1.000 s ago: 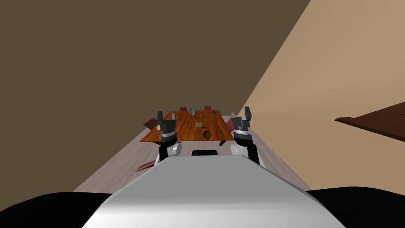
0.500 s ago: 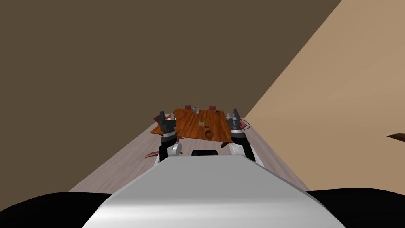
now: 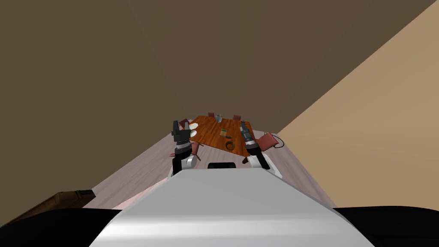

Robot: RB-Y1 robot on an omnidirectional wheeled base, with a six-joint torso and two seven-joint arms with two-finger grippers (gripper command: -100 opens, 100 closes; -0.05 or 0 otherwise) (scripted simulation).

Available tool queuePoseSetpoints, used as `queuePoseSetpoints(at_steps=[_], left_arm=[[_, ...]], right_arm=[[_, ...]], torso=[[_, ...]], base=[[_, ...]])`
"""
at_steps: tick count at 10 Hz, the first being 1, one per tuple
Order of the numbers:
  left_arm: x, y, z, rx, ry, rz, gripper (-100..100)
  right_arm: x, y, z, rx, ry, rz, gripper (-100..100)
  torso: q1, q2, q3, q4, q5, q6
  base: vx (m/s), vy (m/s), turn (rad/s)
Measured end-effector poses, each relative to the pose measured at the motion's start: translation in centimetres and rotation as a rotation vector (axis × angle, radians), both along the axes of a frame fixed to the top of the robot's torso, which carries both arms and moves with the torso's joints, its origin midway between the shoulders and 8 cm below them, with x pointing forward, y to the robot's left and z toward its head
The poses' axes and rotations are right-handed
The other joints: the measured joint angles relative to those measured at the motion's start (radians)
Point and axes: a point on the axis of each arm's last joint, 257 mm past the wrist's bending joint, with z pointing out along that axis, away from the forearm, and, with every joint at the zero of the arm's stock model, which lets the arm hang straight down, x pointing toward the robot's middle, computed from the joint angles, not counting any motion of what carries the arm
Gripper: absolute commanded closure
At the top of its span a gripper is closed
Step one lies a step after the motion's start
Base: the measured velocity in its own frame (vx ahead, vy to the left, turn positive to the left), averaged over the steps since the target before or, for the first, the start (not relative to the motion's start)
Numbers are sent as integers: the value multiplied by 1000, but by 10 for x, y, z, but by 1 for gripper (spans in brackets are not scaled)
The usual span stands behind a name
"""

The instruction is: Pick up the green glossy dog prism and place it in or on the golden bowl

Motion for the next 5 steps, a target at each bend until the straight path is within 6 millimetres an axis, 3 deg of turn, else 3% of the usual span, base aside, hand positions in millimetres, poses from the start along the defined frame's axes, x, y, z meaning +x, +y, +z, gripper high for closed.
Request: queuePoseSetpoints(at_steps=[2,5], left_arm=[[0,0,0,0,0,0,0],[0,0,0,0,0,0,0]], right_arm=[[8,10,-36,-131,63,16,-100],[17,8,-86,-280,148,28,-100]], torso=[[0,-1,0,0,0,0],[1,-1,-1,0,0,0]], base=[[-25,-37,289],[-23,-28,356]])
